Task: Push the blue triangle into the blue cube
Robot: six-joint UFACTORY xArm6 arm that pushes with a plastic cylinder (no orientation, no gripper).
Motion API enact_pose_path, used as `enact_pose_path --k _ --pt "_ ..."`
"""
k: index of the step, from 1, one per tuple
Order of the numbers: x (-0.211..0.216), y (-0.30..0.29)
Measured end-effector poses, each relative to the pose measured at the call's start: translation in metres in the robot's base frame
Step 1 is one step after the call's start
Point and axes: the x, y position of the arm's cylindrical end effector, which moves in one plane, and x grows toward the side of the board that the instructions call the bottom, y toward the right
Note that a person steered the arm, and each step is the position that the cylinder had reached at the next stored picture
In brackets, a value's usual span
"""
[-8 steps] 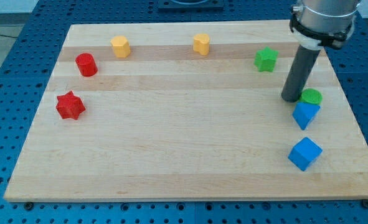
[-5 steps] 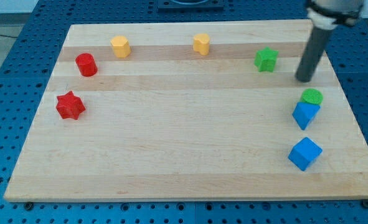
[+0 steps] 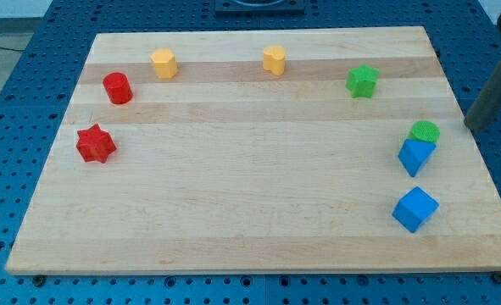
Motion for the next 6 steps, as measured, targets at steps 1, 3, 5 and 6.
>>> enact_pose_path --k 1,3,5,6 --pt "0.007 -0.055" --pt "0.058 -0.044" --pt "-0.017 -0.172" --pt "0.037 -0.161"
